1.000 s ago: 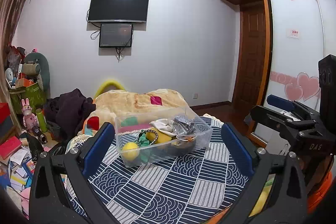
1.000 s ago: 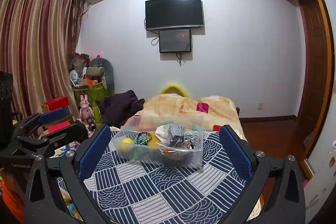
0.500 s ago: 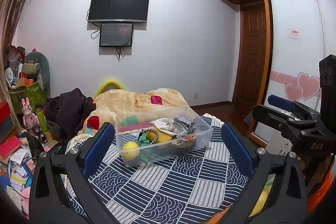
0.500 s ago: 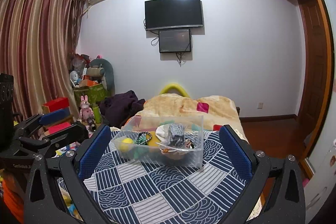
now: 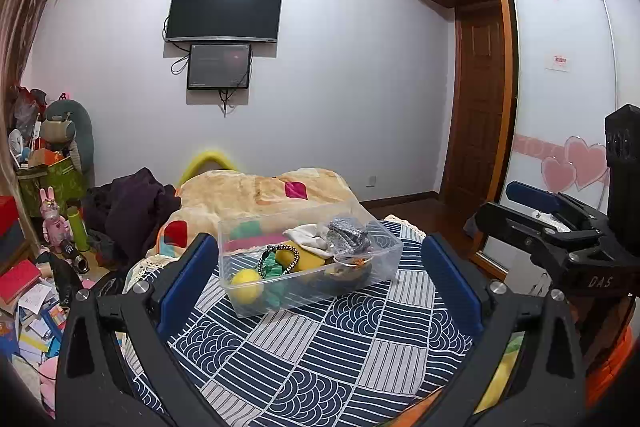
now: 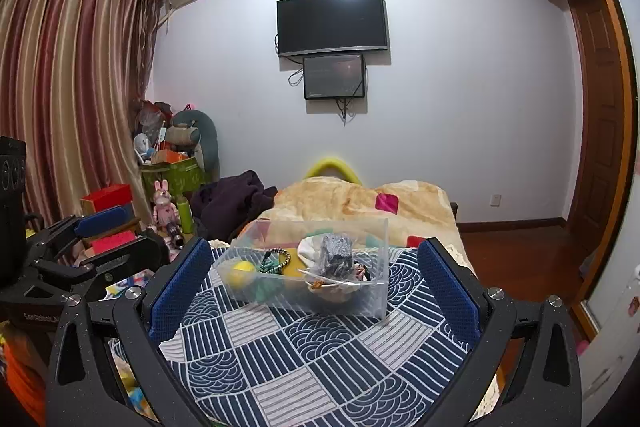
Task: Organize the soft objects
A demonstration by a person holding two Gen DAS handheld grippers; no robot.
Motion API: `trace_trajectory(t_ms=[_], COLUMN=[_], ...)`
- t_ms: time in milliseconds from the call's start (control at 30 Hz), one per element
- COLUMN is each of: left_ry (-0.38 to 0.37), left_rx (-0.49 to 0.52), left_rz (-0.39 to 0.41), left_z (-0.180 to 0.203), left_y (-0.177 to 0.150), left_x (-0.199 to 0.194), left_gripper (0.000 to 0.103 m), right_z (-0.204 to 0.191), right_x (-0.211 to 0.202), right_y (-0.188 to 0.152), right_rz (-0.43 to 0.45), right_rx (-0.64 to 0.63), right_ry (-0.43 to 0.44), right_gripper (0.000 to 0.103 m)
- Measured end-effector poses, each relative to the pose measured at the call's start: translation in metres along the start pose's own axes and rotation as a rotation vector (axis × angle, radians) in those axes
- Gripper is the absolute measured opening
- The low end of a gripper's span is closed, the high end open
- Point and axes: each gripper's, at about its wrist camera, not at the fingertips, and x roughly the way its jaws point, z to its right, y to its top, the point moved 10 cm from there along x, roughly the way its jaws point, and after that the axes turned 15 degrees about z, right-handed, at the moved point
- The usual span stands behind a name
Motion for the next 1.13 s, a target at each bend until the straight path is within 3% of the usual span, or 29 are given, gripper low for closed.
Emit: trace_trajectory(t_ms=[1133], left_ry=[-0.028], left_rx=[-0.021], left_rz=[-0.023], left_z=[0.0011], left_y=[-0.0025], left_x=[0.0015], left_gripper=[0.103], right_z=[0.0014], right_x=[0.0049], right_y=[-0.0042], right_rz=[-0.017], right_rx=[0.008], right_ry=[-0.001], right_gripper=[0.103])
